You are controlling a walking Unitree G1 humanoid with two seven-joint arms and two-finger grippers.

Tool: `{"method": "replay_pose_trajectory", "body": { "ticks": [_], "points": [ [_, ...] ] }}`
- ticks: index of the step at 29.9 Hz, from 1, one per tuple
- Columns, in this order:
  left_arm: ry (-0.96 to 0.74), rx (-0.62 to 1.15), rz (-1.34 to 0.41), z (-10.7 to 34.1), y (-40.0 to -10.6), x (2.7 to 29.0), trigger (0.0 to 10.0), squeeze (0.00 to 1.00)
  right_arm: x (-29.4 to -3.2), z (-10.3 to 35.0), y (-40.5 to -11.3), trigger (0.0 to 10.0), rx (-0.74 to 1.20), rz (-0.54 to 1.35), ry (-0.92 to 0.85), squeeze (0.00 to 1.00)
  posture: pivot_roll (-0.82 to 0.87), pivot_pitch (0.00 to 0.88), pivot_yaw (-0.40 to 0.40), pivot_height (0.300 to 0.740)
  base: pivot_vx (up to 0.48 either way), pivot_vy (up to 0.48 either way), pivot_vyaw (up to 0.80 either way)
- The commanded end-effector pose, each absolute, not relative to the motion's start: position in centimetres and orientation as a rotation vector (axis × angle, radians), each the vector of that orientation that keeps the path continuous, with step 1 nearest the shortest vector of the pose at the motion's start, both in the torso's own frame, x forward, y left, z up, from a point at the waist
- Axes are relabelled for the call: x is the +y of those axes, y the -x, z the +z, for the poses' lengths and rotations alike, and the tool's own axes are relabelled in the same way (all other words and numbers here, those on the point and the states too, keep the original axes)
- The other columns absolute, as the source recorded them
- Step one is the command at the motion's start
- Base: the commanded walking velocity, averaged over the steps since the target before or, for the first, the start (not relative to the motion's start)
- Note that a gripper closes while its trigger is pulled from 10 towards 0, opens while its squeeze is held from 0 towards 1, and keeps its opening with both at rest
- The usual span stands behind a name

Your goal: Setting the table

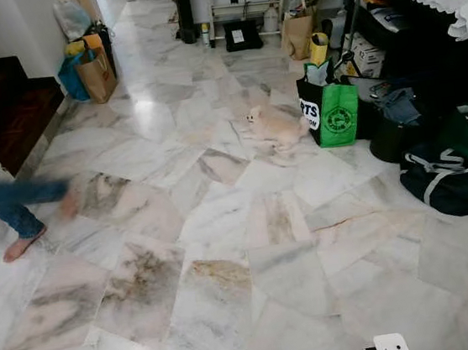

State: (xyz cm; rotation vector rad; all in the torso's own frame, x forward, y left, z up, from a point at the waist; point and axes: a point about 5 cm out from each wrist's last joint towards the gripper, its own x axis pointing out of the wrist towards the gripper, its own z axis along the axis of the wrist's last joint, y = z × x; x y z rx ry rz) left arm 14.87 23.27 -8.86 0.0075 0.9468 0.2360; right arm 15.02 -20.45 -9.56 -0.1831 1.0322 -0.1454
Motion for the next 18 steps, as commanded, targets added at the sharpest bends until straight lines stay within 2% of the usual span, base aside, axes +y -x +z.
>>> {"method": "replay_pose_trajectory", "body": {
  "ticks": [1,18],
  "points": [
    [-0.009,0.899,0.096,-7.13,-19.40,22.47,10.0,0.00,-21.02,-6.99,-20.45,10.0,0.895,-0.153,-0.202,0.00,-0.04,0.000,0.000,0.740,0.000,0.000,0.00],
    [-0.021,0.918,0.087,-7.37,-19.12,22.18,10.0,0.00,-21.34,-6.79,-20.69,10.0,0.882,-0.166,-0.251,0.00,-0.03,0.001,-0.009,0.740,0.000,0.000,0.00]
  ]
}}
